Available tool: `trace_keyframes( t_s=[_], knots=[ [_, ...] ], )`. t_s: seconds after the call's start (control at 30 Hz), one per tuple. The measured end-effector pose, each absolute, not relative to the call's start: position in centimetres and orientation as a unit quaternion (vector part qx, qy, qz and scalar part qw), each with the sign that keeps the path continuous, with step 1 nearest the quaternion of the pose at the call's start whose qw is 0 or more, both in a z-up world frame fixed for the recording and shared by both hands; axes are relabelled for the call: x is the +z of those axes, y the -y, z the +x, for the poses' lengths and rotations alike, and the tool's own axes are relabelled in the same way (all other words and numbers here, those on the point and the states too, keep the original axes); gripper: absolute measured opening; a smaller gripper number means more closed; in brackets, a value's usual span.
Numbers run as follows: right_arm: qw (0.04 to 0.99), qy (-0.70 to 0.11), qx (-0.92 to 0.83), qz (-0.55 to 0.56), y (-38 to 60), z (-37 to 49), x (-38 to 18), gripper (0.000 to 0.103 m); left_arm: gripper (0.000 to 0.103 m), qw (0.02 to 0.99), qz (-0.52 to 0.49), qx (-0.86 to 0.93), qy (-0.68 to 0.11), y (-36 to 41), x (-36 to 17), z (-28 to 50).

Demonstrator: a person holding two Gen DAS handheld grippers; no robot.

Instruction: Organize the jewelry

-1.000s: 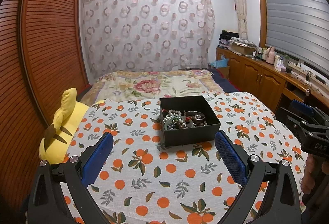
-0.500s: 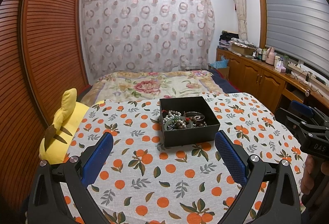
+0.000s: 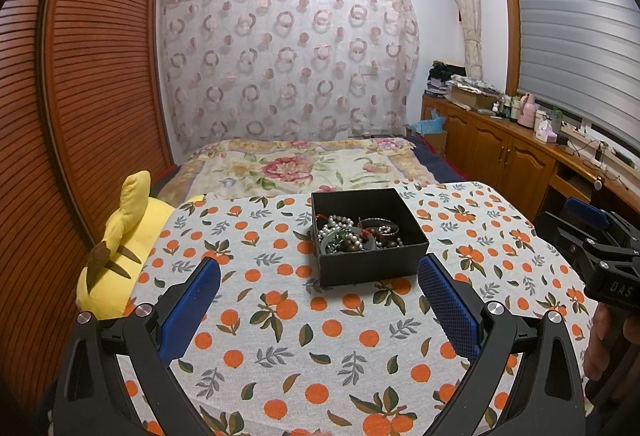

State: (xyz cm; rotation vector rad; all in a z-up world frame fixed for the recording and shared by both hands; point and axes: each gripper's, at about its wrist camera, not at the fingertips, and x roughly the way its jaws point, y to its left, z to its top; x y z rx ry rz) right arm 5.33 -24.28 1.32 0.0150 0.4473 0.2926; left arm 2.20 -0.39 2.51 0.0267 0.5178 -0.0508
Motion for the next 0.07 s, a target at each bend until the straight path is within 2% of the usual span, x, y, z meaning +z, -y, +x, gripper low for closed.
trace_keyframes(
  t_s=[0.07],
  knots=[
    [0.965, -0.221, 0.144, 0.007, 24.3, 5.31, 1.32, 0.101, 0.095, 0.966, 0.014, -0.025, -0.256, 0.39, 2.49, 2.18]
  ],
)
